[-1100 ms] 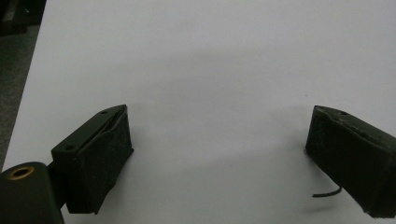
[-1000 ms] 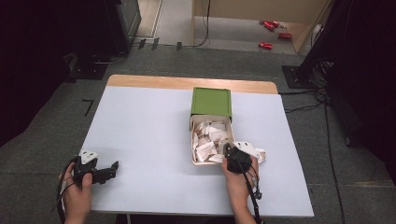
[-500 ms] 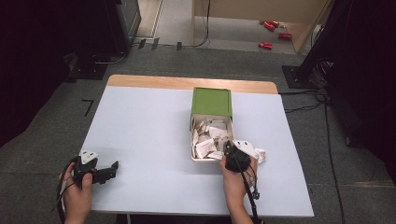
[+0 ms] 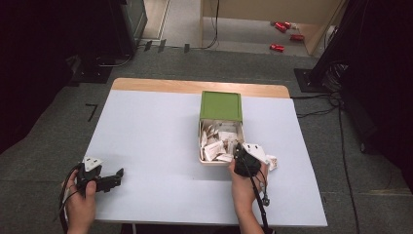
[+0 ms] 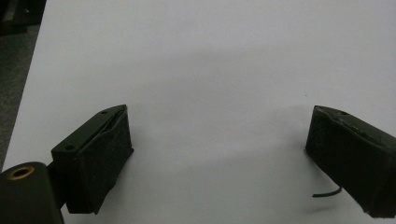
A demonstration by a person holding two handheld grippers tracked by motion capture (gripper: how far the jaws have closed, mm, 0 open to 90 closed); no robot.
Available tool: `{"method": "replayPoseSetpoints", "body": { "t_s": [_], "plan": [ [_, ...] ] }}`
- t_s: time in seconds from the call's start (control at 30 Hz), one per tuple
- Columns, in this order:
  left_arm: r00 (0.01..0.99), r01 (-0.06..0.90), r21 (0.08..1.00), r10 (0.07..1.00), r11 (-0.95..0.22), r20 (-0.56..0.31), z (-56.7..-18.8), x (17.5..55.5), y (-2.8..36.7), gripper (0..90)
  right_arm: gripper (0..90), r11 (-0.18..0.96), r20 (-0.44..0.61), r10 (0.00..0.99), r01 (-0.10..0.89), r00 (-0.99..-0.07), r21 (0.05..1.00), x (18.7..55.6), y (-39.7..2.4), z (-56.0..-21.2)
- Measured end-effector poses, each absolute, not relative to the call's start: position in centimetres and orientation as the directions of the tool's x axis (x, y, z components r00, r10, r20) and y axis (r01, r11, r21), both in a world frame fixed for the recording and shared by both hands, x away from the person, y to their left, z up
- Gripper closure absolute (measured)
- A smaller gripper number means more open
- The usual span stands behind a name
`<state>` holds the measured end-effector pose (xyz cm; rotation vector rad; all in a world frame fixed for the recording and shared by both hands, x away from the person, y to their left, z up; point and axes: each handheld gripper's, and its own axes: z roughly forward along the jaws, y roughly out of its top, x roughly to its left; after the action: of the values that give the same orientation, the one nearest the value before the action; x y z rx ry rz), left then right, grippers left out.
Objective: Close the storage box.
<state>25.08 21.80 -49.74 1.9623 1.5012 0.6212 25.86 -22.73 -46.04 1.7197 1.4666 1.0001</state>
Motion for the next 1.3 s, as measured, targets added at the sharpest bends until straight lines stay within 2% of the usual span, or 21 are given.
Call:
{"method": "replayPoseSetpoints", "body": {
  "t_s": [0.83,0.93,1.07,1.3],
  "plan": [
    [0.257,0.694,0.694,0.966,-0.194,0.014,-49.7,25.1,21.8,7.4,88.7,-0.130,0.106,0.991,0.487,0.077,0.864,28.3,-22.4,-47.8],
    [0.257,0.694,0.694,0.966,-0.194,0.014,-49.7,25.1,21.8,7.4,85.8,-0.145,0.140,0.989,0.510,0.048,0.848,28.2,-22.9,-47.8],
    [0.257,0.694,0.694,0.966,-0.194,0.014,-49.7,25.1,21.8,7.4,77.5,-0.154,0.182,0.983,0.520,-0.002,0.840,27.7,-23.6,-47.4],
    [0.256,0.694,0.694,0.966,-0.194,0.014,-49.7,25.1,21.8,7.4,69.4,-0.127,0.186,0.980,0.522,-0.062,0.844,26.0,-24.4,-46.2]
  ]
}}
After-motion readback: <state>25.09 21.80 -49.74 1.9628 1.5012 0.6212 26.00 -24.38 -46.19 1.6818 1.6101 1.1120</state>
